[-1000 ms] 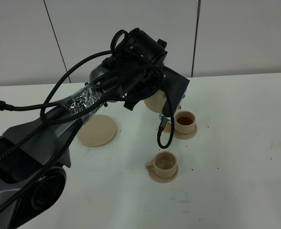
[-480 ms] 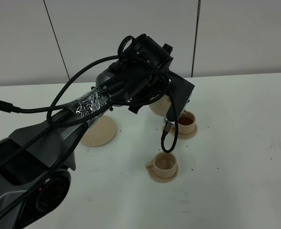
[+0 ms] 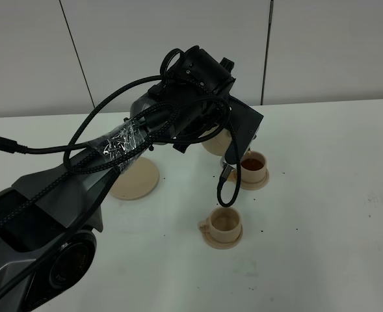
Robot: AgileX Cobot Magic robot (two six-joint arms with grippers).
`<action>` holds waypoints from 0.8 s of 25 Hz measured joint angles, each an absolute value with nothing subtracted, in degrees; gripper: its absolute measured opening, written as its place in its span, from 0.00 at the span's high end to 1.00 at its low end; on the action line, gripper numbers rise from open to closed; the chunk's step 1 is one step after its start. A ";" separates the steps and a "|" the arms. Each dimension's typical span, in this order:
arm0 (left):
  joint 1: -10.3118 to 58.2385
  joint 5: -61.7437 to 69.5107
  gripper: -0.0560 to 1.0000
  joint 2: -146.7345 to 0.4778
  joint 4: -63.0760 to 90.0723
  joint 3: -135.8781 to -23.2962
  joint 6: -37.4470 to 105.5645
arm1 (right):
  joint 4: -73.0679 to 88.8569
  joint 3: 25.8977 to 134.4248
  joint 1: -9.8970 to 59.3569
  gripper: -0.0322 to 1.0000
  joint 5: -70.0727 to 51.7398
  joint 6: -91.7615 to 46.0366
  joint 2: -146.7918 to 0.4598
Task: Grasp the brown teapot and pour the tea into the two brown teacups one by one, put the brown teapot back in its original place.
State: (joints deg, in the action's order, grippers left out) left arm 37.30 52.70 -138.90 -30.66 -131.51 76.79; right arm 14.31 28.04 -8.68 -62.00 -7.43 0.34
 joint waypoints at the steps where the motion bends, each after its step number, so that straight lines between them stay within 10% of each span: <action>1: 37.30 52.70 0.79 -138.90 -30.66 -131.51 76.79 | 14.31 28.04 -8.68 0.65 -62.00 -7.43 0.34; 20: 37.30 52.70 0.79 -138.90 -30.85 -131.51 76.79 | 14.31 28.04 -8.68 0.65 -62.00 -7.42 0.34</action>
State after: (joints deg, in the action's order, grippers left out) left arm 37.30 52.70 -138.90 -30.85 -131.51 76.79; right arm 14.31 28.04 -8.68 -62.00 -7.42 0.34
